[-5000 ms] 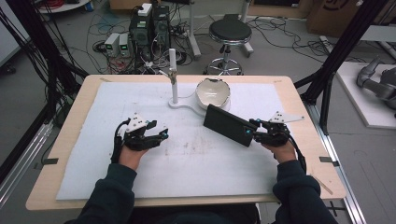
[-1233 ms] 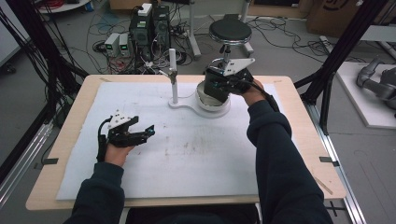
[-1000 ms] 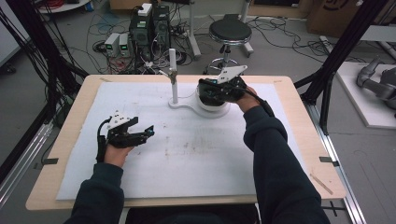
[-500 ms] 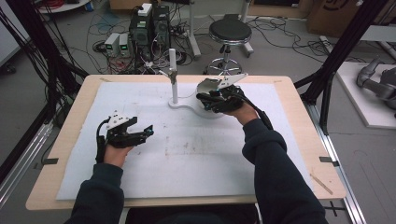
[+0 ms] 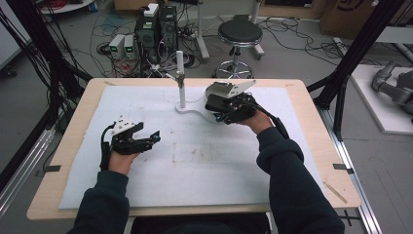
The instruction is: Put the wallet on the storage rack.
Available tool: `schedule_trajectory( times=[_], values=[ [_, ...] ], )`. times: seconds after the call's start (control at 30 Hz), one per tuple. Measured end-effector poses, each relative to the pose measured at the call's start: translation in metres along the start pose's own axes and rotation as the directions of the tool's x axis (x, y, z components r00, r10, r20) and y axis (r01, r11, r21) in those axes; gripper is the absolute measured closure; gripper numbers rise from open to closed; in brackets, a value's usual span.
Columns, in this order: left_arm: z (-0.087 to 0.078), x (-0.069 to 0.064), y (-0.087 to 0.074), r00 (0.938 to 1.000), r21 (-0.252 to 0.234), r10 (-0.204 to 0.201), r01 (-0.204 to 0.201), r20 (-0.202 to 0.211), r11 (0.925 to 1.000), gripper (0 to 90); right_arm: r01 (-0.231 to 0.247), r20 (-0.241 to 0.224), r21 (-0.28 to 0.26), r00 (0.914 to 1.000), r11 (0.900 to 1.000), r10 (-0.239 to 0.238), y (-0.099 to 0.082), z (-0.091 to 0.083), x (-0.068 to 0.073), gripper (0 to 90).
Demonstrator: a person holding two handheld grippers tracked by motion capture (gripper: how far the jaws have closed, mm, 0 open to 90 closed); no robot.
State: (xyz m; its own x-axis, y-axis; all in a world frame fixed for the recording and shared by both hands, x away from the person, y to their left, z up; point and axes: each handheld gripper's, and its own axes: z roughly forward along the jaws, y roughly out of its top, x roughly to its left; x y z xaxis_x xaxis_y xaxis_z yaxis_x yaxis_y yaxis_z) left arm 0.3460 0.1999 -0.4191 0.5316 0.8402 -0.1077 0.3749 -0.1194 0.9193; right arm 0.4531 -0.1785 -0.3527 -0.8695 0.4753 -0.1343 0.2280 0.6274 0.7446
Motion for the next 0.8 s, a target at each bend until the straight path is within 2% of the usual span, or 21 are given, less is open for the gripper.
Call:
schedule_trajectory(
  times=[0.13,0.2,0.43,0.6,0.67,0.8],
  values=[
    [0.000,0.000,0.000,1.0000,0.001,0.000,0.000,0.000,1.0000,23.7,0.004,-0.007,-0.041,1.0000,0.9992,-0.005,-0.010,-0.003,0.002,27.9],
    [0.000,0.000,0.000,1.0000,-0.001,-0.002,0.002,0.003,1.0000,23.7,-0.011,-0.001,-0.041,0.9999,0.9991,0.011,-0.012,-0.004,0.001,26.4],
    [0.000,0.000,0.000,1.0000,0.002,-0.003,0.003,0.000,1.0000,23.8,-0.037,-0.044,-0.043,0.9984,0.9984,0.035,-0.016,-0.010,-0.001,23.3],
    [0.000,0.000,0.000,1.0000,0.002,-0.003,0.003,0.004,1.0000,23.9,-0.055,-0.028,-0.037,0.9981,0.9978,0.054,-0.018,-0.013,-0.004,21.2],
    [0.000,0.000,0.000,1.0000,0.003,-0.004,0.004,0.002,1.0000,23.9,-0.072,-0.039,-0.040,0.9967,0.9966,0.071,-0.020,-0.015,-0.006,21.2],
    [0.000,0.000,0.000,1.0000,0.001,-0.006,0.006,0.004,1.0000,23.9,-0.077,-0.041,-0.054,0.9963,0.9955,0.075,-0.026,-0.021,-0.007,22.7]
  ],
)
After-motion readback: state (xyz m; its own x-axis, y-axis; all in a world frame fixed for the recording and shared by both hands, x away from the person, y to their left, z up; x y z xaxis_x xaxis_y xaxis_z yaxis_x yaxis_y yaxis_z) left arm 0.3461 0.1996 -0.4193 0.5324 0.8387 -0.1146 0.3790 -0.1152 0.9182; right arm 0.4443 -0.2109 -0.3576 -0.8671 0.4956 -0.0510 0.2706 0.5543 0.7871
